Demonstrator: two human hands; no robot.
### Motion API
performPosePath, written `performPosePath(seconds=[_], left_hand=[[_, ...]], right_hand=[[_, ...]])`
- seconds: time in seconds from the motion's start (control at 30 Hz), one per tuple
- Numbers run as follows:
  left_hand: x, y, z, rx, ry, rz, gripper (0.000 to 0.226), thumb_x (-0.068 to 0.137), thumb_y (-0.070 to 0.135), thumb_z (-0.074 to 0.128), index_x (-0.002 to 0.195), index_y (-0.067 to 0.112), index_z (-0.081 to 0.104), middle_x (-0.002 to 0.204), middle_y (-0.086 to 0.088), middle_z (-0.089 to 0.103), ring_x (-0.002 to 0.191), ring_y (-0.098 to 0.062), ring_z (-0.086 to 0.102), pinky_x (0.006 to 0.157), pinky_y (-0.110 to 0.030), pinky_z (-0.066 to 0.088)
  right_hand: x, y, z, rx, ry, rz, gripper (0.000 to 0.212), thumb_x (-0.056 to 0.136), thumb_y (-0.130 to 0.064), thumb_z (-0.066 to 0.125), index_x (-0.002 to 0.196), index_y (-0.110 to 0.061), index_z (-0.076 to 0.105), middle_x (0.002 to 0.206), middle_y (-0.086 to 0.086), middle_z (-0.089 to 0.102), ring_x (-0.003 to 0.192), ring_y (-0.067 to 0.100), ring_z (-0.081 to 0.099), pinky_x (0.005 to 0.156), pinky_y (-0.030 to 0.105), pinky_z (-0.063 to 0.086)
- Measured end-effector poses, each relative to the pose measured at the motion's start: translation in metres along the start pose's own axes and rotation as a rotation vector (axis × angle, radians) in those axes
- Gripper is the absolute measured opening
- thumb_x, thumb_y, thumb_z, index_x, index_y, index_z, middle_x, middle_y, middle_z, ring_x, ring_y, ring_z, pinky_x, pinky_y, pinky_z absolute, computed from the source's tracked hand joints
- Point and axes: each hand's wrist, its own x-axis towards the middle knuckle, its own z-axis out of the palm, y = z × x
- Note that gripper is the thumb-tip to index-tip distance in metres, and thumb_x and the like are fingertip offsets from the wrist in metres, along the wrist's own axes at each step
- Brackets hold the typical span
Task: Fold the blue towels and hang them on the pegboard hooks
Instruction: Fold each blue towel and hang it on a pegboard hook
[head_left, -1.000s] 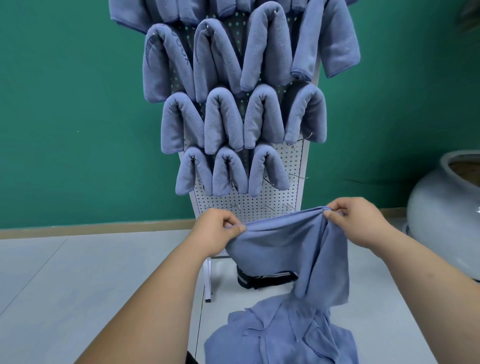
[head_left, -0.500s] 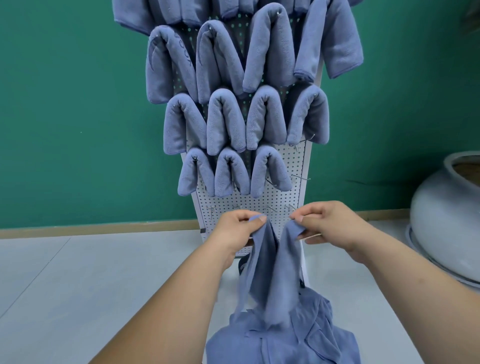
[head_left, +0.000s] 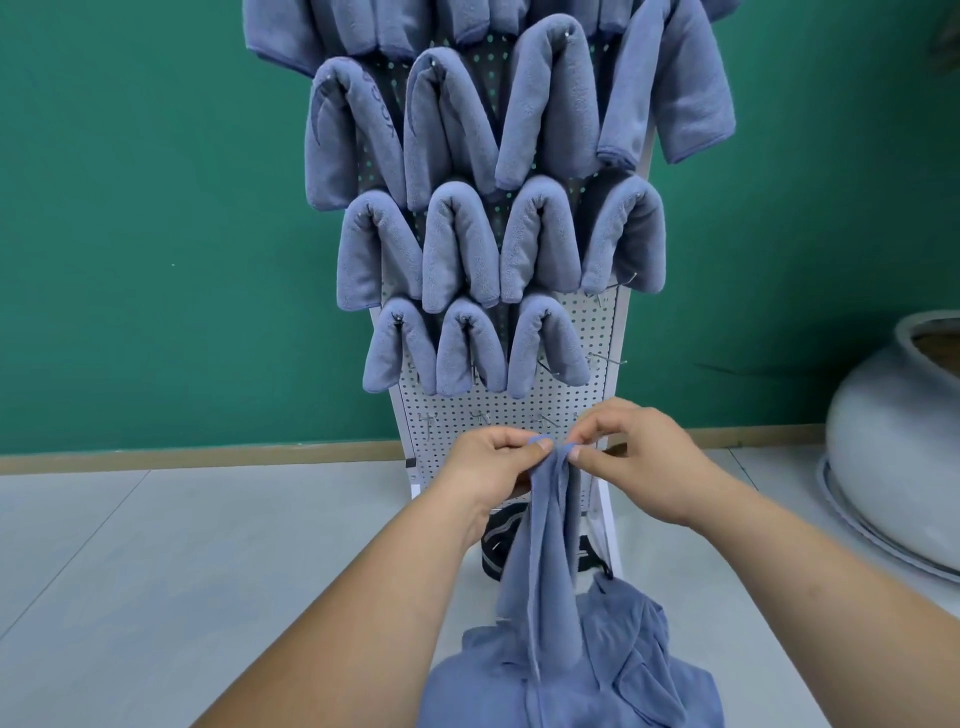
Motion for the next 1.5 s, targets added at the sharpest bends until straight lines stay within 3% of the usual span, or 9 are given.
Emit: performPosePath(seconds=[0.23, 0.47, 0.67, 0.83, 0.93, 1.07, 1.23, 1.37, 1.5], left_hand=[[-0.003, 0.003, 0.008, -0.014, -0.003, 0.056, 0.011, 0.097, 0.014, 0.075, 0.104, 0.008, 0.079, 0.088, -0.005, 0.079, 0.079, -0.015, 0.070, 0.083, -0.029, 0.059], [-0.009, 0.008, 0.013, 0.004, -0.081, 0.106, 0.012, 0.101, 0.019, 0.070, 0.099, 0.016, 0.081, 0.096, -0.004, 0.078, 0.089, -0.017, 0.067, 0.090, -0.033, 0.057], [-0.013, 0.009, 0.012, 0.072, -0.151, 0.218, 0.018, 0.092, 0.013, 0.081, 0.109, 0.010, 0.079, 0.100, -0.005, 0.080, 0.088, -0.008, 0.072, 0.081, -0.019, 0.056], [-0.009, 0.007, 0.009, 0.138, -0.124, 0.239, 0.009, 0.097, 0.013, 0.075, 0.104, 0.012, 0.080, 0.101, -0.009, 0.081, 0.094, -0.013, 0.073, 0.096, -0.032, 0.060], [-0.006, 0.006, 0.005, 0.192, -0.125, 0.259, 0.008, 0.099, 0.015, 0.073, 0.099, 0.016, 0.081, 0.098, -0.005, 0.081, 0.094, -0.014, 0.073, 0.098, -0.036, 0.059], [-0.003, 0.006, 0.000, 0.296, -0.082, 0.317, 0.013, 0.100, 0.018, 0.072, 0.092, 0.025, 0.080, 0.089, 0.003, 0.079, 0.084, -0.006, 0.067, 0.087, -0.029, 0.055], [0.001, 0.010, -0.012, 0.380, 0.022, 0.418, 0.011, 0.103, 0.023, 0.068, 0.097, 0.024, 0.077, 0.100, -0.005, 0.077, 0.090, -0.010, 0.066, 0.090, -0.032, 0.054], [0.000, 0.018, -0.030, 0.386, 0.099, 0.470, 0.012, 0.105, 0.022, 0.064, 0.098, 0.023, 0.073, 0.102, -0.004, 0.075, 0.093, -0.016, 0.066, 0.085, -0.020, 0.050], [0.005, 0.020, -0.054, 0.440, 0.245, 0.499, 0.012, 0.105, 0.022, 0.062, 0.097, 0.023, 0.071, 0.093, 0.008, 0.072, 0.084, -0.002, 0.060, 0.079, -0.017, 0.045]], right_hand=[[0.002, 0.006, 0.005, 0.108, -0.031, -0.043, 0.011, 0.093, -0.023, 0.078, 0.090, -0.032, 0.073, 0.079, -0.002, 0.071, 0.072, 0.025, 0.063, 0.081, 0.047, 0.057], [0.007, 0.006, 0.003, 0.073, 0.071, 0.002, 0.018, 0.090, -0.026, 0.082, 0.089, -0.026, 0.065, 0.072, -0.002, 0.071, 0.057, 0.008, 0.051, 0.063, 0.028, 0.045], [0.005, 0.007, 0.000, 0.027, 0.073, 0.028, 0.014, 0.090, -0.019, 0.076, 0.095, -0.026, 0.064, 0.068, -0.007, 0.072, 0.053, 0.003, 0.051, 0.059, 0.024, 0.039], [0.004, 0.007, 0.000, 0.051, 0.048, 0.032, 0.017, 0.088, -0.027, 0.084, 0.089, -0.023, 0.067, 0.068, -0.002, 0.074, 0.052, 0.003, 0.051, 0.054, 0.015, 0.037], [0.004, 0.006, -0.002, 0.091, 0.032, 0.035, 0.019, 0.086, -0.029, 0.087, 0.088, -0.022, 0.069, 0.068, -0.001, 0.074, 0.055, 0.005, 0.054, 0.055, 0.016, 0.040], [0.004, 0.006, -0.006, 0.152, -0.074, 0.034, 0.016, 0.091, -0.025, 0.082, 0.097, -0.021, 0.068, 0.071, -0.002, 0.074, 0.058, 0.010, 0.052, 0.057, 0.018, 0.042], [0.003, 0.020, -0.011, 0.135, -0.262, 0.068, 0.016, 0.096, -0.022, 0.078, 0.105, -0.018, 0.066, 0.071, -0.005, 0.067, 0.066, 0.010, 0.054, 0.066, 0.017, 0.045], [0.003, 0.043, -0.011, -0.085, -0.290, 0.075, 0.010, 0.095, -0.034, 0.077, 0.093, -0.028, 0.069, 0.074, -0.007, 0.066, 0.066, 0.007, 0.053, 0.070, 0.026, 0.046], [0.004, 0.063, -0.023, -0.300, -0.194, 0.118, 0.012, 0.096, -0.039, 0.073, 0.087, -0.033, 0.068, 0.071, -0.016, 0.064, 0.067, 0.007, 0.052, 0.067, 0.028, 0.045]])
